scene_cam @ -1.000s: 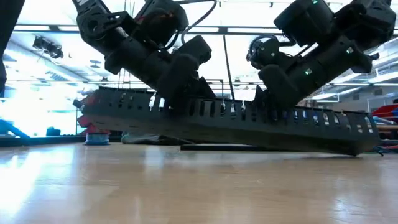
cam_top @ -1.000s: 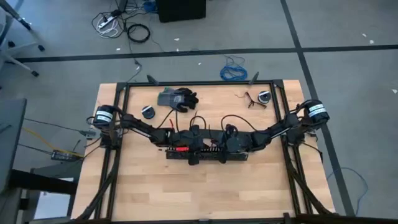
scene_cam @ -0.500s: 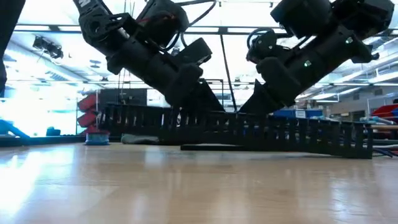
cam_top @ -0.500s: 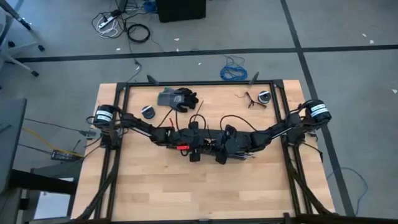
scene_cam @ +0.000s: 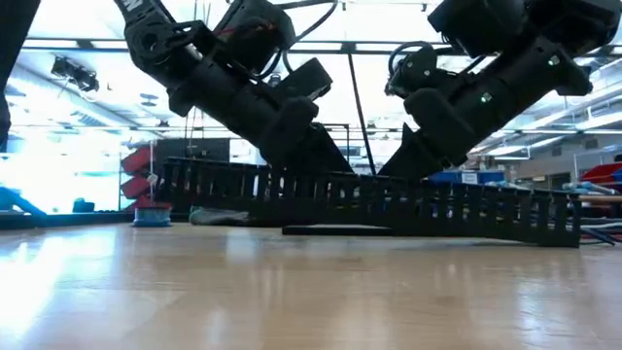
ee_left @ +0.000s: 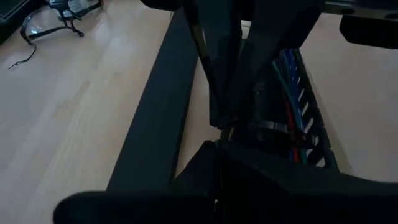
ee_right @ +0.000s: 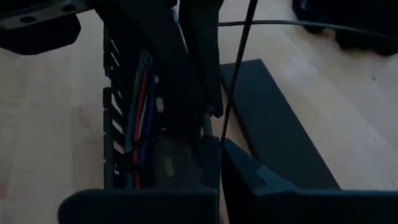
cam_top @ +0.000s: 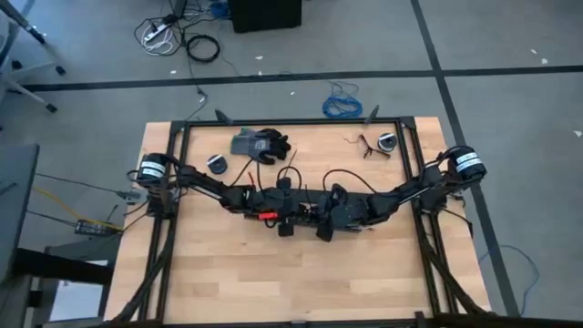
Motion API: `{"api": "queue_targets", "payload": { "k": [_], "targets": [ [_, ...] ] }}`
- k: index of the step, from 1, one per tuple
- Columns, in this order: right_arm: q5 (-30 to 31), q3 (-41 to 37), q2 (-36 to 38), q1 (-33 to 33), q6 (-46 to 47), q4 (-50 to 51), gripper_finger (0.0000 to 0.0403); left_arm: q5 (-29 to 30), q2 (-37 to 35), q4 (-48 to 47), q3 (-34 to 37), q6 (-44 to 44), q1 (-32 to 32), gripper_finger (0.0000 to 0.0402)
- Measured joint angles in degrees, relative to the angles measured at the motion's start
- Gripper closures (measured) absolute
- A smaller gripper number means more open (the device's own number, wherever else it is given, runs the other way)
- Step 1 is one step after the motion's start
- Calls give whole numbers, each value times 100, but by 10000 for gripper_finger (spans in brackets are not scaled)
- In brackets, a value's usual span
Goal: Ziptie cables
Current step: Put the cable wires in the black cable duct
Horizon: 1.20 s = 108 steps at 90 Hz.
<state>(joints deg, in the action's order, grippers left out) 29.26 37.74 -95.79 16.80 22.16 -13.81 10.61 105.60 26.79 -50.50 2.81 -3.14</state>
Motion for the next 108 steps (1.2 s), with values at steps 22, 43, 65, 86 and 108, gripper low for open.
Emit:
{"api": "queue_targets", "payload": {
  "k": [22,43,65,86,108],
  "targets": [
    [-11,11,7,2,53,152,403,-42,0,6,-4,2,7,401],
    [-11,15,9,-2,93,221,403,-177,2,55,-4,7,11,401],
    [-11,22,11,-51,200,332,403,-260,11,111,-3,17,15,401],
    [-49,22,13,-155,108,338,403,-260,13,141,1,199,-9,401],
    [-223,22,15,-240,-4,318,403,-279,15,-8,-72,330,-35,401]
  ]
}}
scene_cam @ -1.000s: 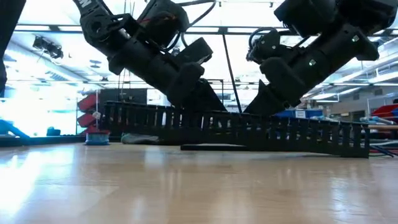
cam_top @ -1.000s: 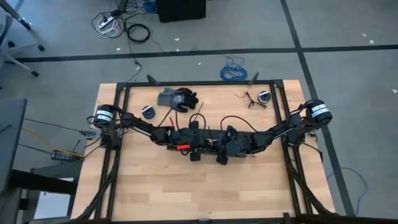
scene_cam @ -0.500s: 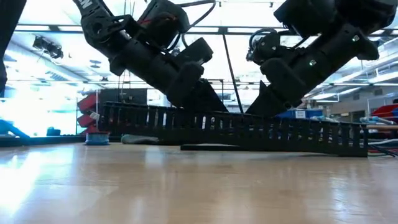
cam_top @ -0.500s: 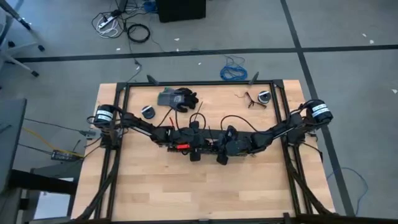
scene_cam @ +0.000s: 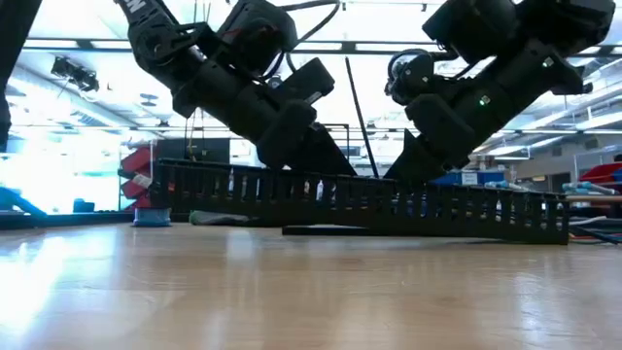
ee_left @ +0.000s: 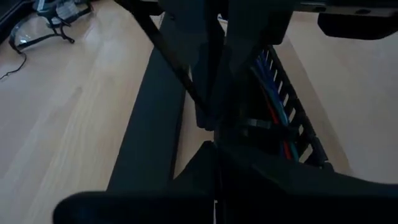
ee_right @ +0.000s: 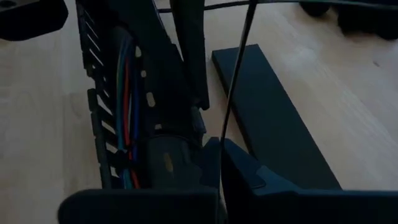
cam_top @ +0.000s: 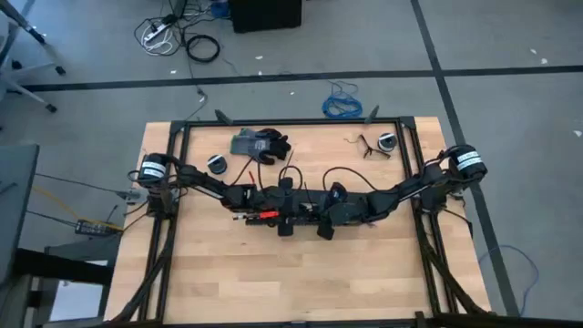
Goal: Ziptie cables
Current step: Put the cable wires in the black cable duct
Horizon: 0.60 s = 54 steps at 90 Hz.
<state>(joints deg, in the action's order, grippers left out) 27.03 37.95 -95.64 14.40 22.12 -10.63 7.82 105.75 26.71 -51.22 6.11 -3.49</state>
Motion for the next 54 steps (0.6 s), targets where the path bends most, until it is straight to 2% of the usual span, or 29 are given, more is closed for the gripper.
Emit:
{"api": "queue_targets", "payload": {
  "k": [18,44,54],
  "targets": [
    [-40,-2,0,-89,-119,-45,403,4,0,1,0,446,-65,401],
    [-491,-11,0,-208,-182,-133,402,2,0,-22,0,726,-101,401],
    [-560,-13,0,-213,-208,-147,389,1,0,-36,0,733,-103,401]
  ]
}}
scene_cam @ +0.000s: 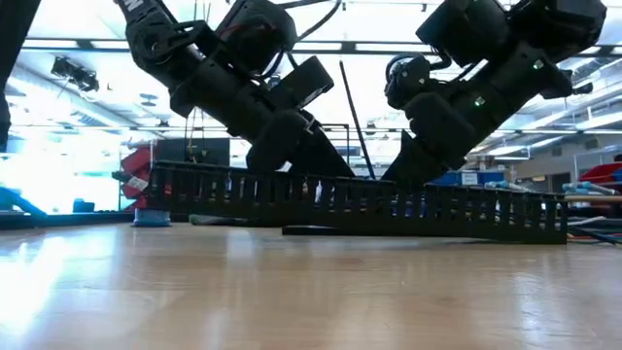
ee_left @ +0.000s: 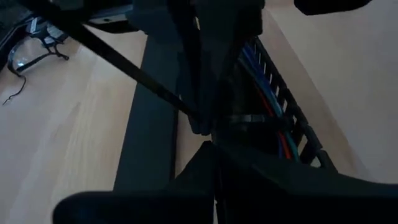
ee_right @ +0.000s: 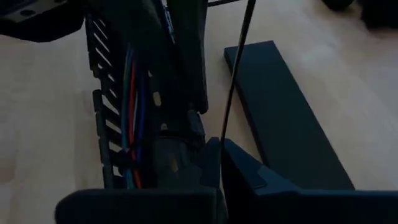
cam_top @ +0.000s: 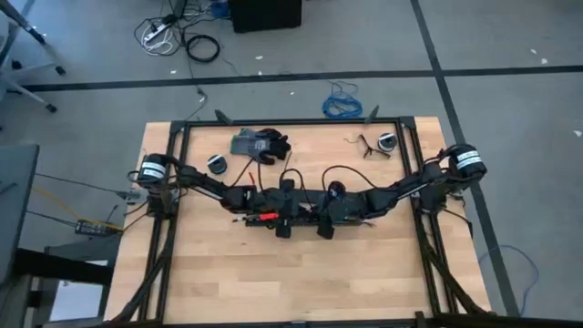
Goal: Ziptie cables
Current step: Put the cable wires in the black cable duct
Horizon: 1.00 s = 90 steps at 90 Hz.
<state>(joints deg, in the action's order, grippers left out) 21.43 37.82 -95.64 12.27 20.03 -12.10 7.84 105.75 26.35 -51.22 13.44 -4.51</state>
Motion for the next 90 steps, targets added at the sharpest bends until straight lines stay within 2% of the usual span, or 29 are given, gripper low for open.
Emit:
{"api": "queue_targets", "payload": {
  "k": [27,41,56,82,90],
  "targets": [
    [-13,-4,0,-107,113,22,308,83,0,-11,0,413,-138,401],
    [-161,-11,-2,-174,109,63,281,122,0,39,0,746,-227,401],
    [-259,-4,2,-205,120,137,268,311,0,-4,-31,1020,-306,401],
    [-291,0,47,-328,-139,140,269,366,0,-7,-31,1211,-339,401],
    [-280,-9,131,-391,-240,141,267,596,0,40,-29,1366,-337,401]
  ]
}}
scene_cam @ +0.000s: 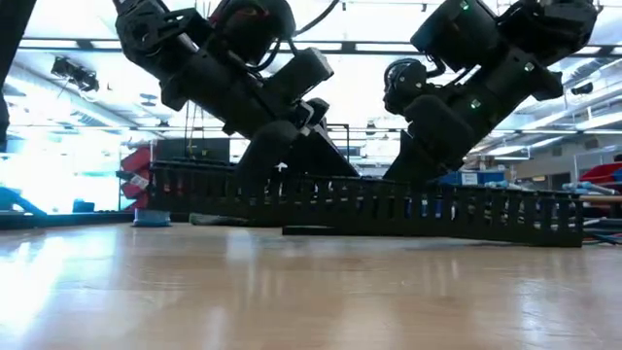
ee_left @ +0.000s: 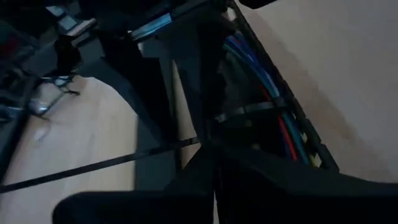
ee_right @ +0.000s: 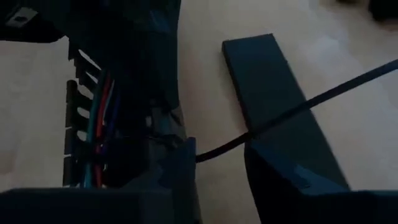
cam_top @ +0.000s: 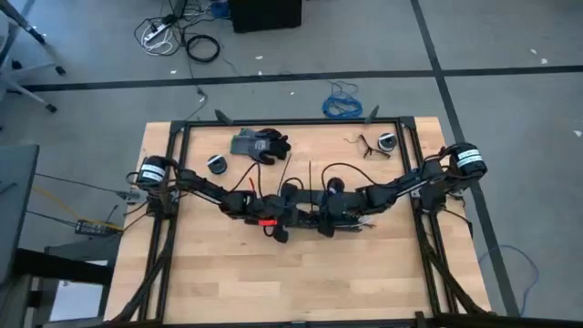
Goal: Ziptie cables
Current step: Put the cable wires in the black cable duct
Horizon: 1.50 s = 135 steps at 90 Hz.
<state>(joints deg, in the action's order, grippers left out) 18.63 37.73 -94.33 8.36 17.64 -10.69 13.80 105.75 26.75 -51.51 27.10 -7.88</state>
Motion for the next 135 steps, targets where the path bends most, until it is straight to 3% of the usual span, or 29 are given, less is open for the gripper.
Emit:
{"api": "queue_targets", "payload": {
  "k": [30,51,74,103,135],
  "targets": [
    [-607,-17,202,-388,397,45,267,471,-7,89,10,599,-69,401],
    [-1221,-32,189,-632,655,-239,266,377,96,14,-5,734,-57,401],
    [-1435,-31,191,-768,668,-271,266,493,133,-26,-4,765,-56,401],
    [-1409,-6,213,-933,79,32,269,567,133,84,-2,854,-78,401],
    [-1692,-21,315,-1146,-595,-974,269,275,144,-129,-37,722,-90,401]
  ]
}}
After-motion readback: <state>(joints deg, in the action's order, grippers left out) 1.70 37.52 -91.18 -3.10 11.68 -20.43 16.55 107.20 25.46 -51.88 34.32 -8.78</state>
